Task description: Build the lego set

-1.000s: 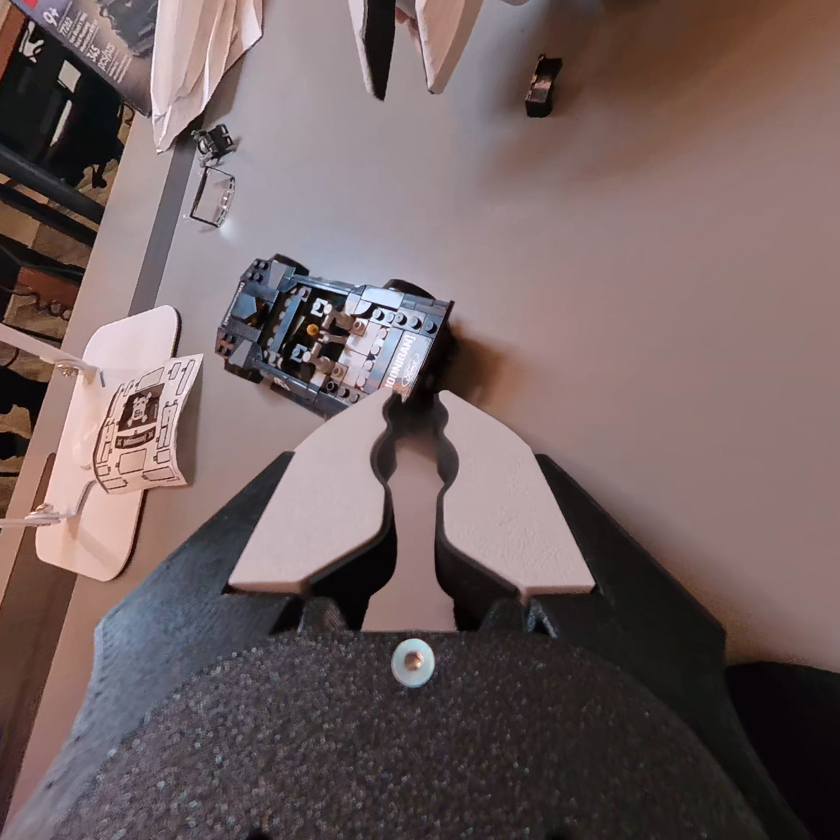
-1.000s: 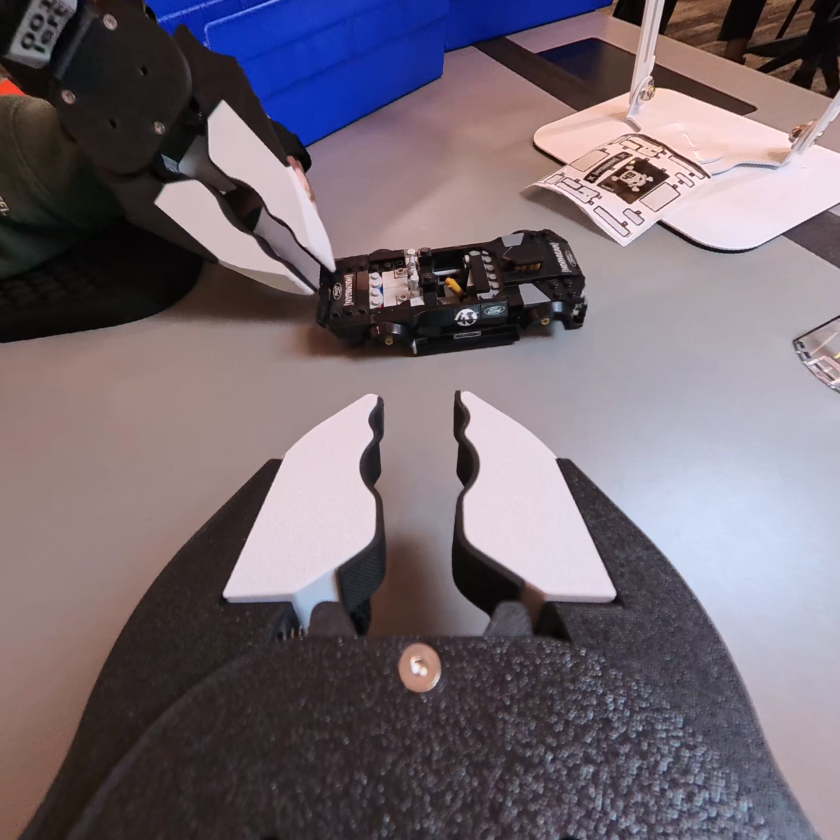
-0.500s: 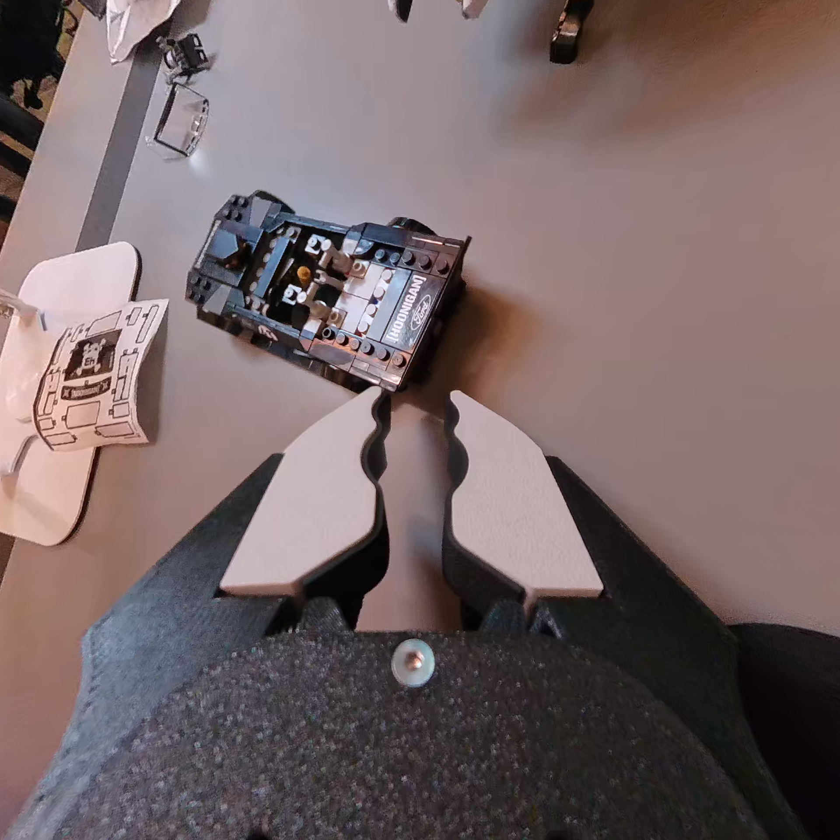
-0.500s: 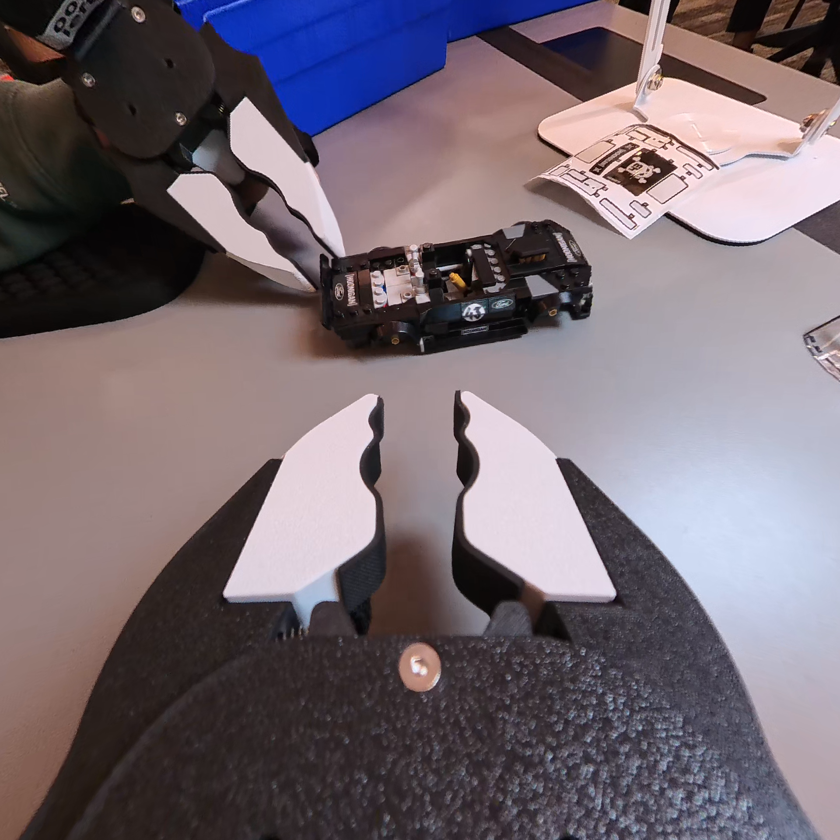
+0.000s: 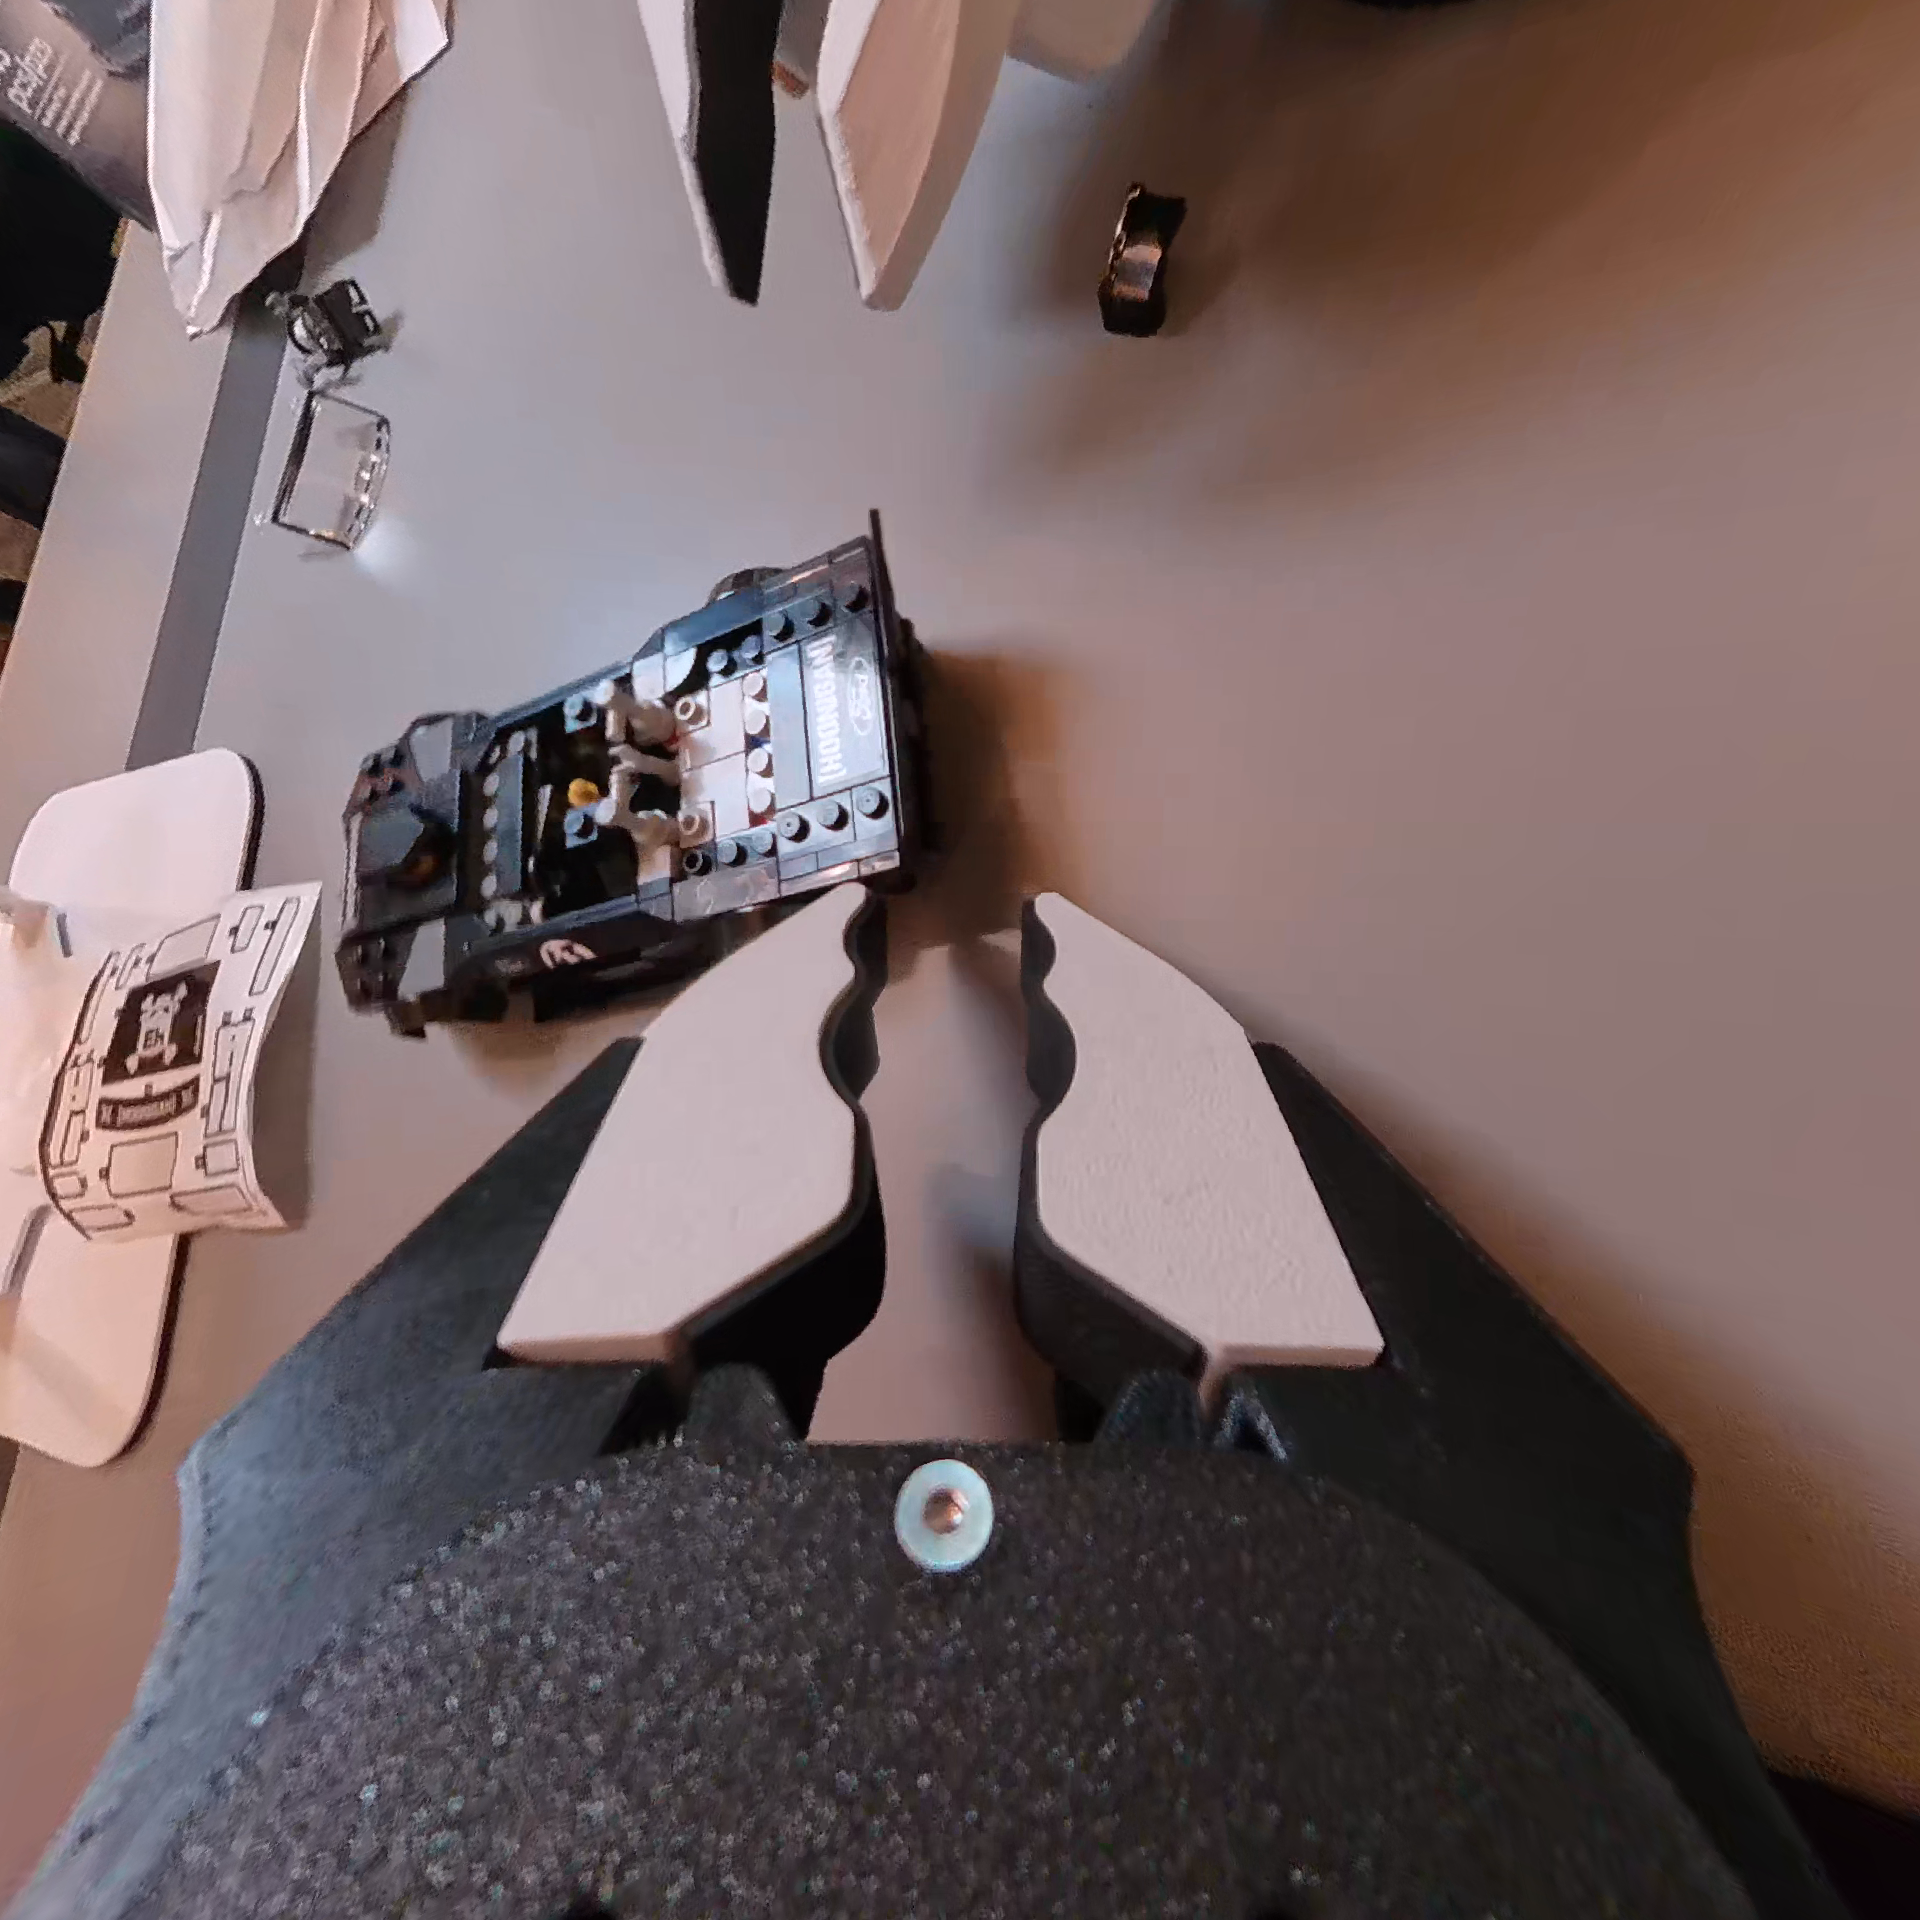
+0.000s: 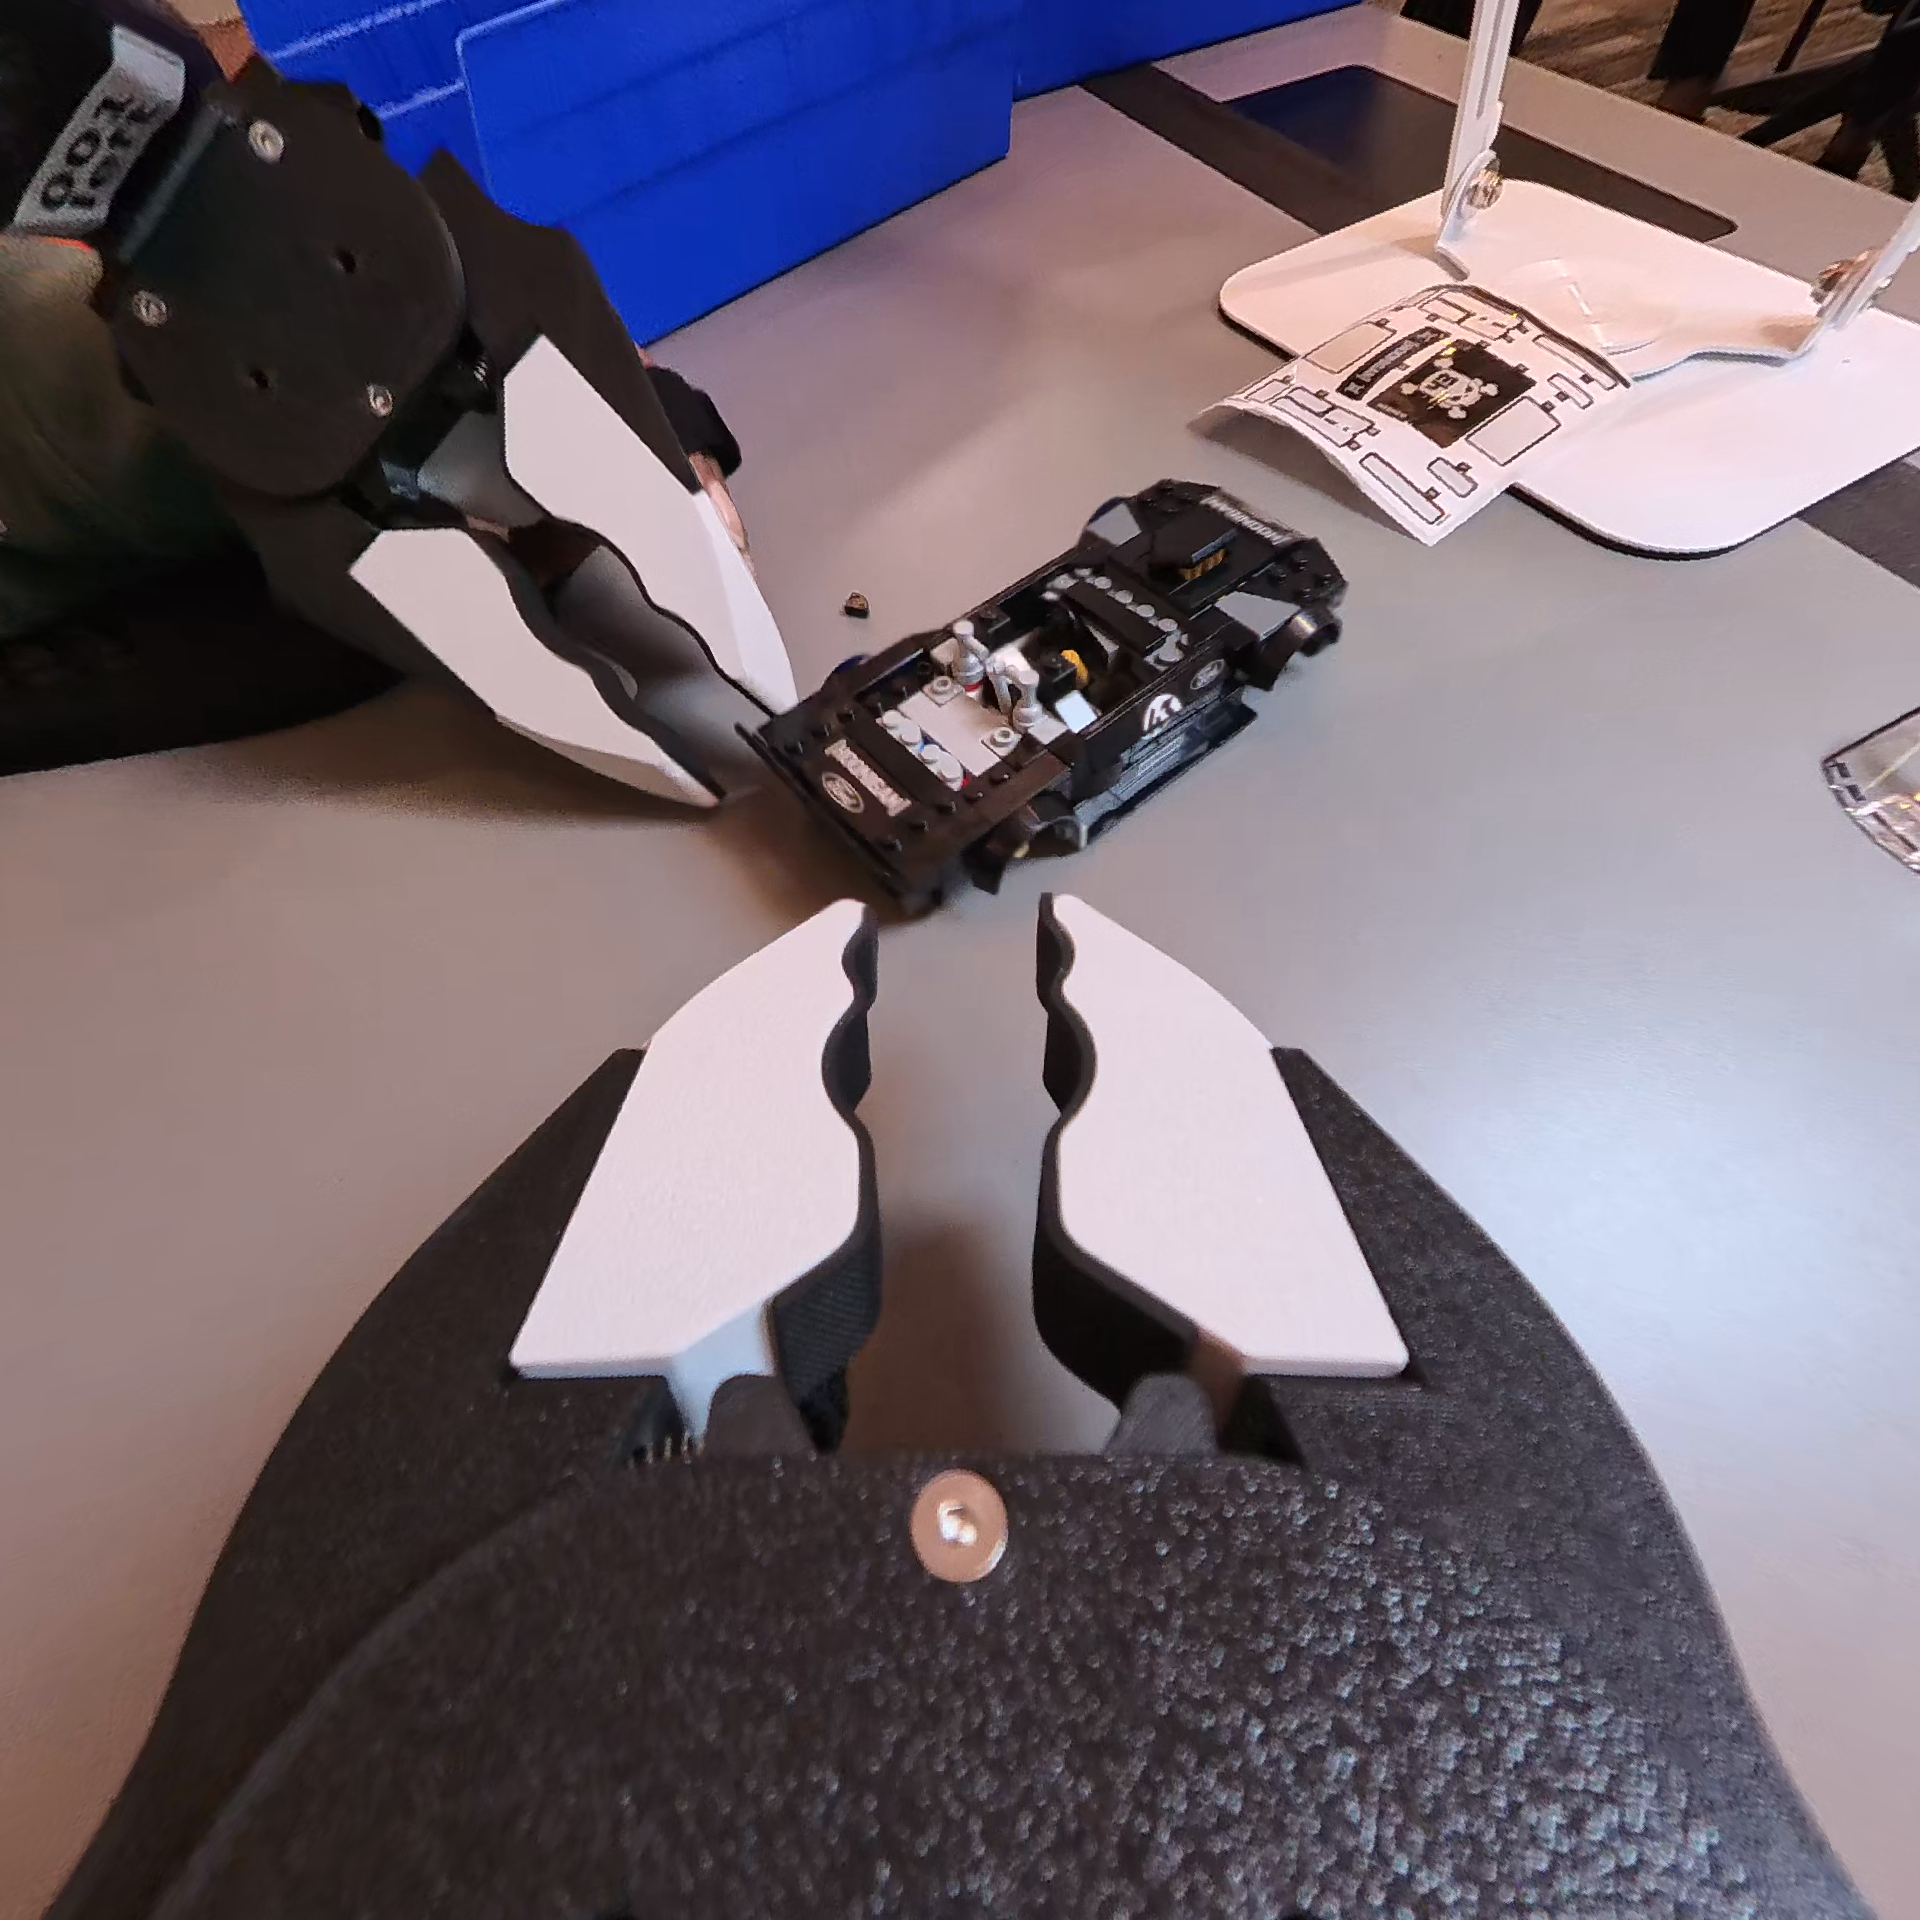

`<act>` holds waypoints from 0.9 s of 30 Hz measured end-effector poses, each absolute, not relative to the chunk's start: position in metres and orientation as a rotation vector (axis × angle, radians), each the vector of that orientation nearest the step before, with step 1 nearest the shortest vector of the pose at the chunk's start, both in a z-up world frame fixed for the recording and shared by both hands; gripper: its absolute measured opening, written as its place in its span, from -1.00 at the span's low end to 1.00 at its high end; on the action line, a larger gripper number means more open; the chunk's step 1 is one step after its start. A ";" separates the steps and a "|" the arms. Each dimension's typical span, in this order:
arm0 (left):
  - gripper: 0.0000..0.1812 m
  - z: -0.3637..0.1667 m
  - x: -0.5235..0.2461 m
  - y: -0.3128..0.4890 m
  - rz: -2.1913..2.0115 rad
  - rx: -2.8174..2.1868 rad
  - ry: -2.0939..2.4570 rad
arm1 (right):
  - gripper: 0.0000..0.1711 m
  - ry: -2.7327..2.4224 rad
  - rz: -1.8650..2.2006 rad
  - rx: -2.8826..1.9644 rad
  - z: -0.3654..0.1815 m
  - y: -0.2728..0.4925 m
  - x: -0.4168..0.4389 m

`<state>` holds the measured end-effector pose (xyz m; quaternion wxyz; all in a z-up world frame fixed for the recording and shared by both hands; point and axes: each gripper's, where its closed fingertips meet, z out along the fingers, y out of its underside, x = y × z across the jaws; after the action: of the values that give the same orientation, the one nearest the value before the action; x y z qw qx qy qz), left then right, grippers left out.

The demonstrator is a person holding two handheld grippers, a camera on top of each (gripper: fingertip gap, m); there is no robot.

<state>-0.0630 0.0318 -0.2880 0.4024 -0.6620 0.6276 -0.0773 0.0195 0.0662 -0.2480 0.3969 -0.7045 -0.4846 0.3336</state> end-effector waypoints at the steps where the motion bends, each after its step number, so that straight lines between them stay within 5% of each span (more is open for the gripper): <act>1: -0.71 -0.288 -0.059 0.033 -0.185 -1.665 1.587 | -0.66 -1.221 0.846 -1.783 -0.247 0.067 0.020; 14: -0.62 -0.265 -0.024 0.047 -0.193 -1.583 1.470 | -0.67 -1.135 0.836 -1.747 -0.233 0.074 0.027; 23: -0.99 -0.218 -0.065 0.072 -0.200 -1.664 1.032 | -0.69 -1.041 0.807 -1.648 -0.210 0.074 0.024; 27: -0.99 -0.218 -0.083 0.085 -0.167 -1.763 0.887 | -0.87 -1.017 0.753 -1.568 -0.195 0.069 0.018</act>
<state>-0.0829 0.0851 -0.2181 0.5486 -0.7442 0.3745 -0.0705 0.0181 0.0695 -0.1951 0.5339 -0.6580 -0.4268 0.3160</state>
